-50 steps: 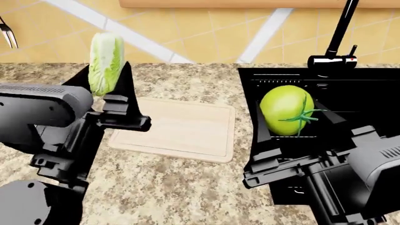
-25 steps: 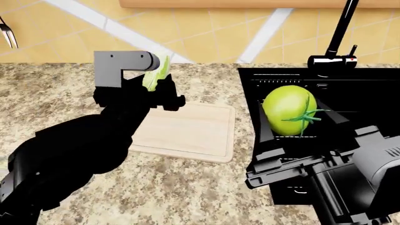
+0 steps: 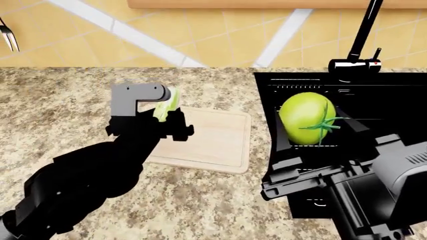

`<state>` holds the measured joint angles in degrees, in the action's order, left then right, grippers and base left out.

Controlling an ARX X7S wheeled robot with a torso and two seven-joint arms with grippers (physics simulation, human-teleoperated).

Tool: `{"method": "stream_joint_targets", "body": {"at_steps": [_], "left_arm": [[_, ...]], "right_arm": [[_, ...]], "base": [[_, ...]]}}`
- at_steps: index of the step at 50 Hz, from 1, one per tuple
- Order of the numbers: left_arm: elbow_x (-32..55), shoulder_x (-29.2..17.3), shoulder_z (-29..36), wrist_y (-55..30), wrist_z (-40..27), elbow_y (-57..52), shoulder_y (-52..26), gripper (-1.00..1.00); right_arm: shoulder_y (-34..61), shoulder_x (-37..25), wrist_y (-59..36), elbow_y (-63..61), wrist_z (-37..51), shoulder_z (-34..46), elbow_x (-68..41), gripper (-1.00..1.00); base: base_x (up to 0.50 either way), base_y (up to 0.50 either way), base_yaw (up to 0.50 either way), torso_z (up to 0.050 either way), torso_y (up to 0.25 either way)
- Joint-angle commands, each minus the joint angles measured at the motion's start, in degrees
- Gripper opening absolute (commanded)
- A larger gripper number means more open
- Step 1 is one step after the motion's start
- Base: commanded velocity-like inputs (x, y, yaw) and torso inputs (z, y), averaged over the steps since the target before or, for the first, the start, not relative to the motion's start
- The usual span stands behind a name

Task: Pick the vegetables from the sink and place them on the cutting board.

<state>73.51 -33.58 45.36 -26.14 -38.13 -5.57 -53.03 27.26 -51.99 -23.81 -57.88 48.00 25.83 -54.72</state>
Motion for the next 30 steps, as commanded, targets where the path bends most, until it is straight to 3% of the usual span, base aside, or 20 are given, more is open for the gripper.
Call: {"method": "stream_joint_targets", "body": {"at_steps": [1,9,10,24,30], "left_arm": [[-0.12,0.29,0.34,1.44,1.28,2.29,2.16,-1.0],[-0.13,0.29,0.19,1.83,1.46,2.8,2.55,-1.0],[-0.11,0.23,0.1,1.89,1.43,2.66,2.54,1.0],[-0.19,-0.41,-0.65,2.52,0.32,0.32,2.39,1.0],[1.43,-4.23,-2.94,2.53,-4.19,-10.98,1.63,1.0]], "right_arm": [[0.42,-0.07,-0.24,0.24,-0.14,0.6,0.65,-1.0],[0.66,0.03,-0.14,0.67,-0.16,1.0,0.6,-1.0],[0.69,0.03,-0.13,0.7,-0.17,1.05,0.6,-1.0],[0.63,-0.2,0.64,0.85,-0.19,1.27,0.53,-1.0],[0.74,-0.13,0.68,1.08,-0.26,1.58,0.65,-1.0]], "base": [[0.0,0.0,0.0,0.0,0.0],[0.0,0.0,0.0,0.0,0.0],[0.0,0.0,0.0,0.0,0.0],[0.0,0.0,0.0,0.0,0.0],[0.0,0.0,0.0,0.0,0.0]]}}
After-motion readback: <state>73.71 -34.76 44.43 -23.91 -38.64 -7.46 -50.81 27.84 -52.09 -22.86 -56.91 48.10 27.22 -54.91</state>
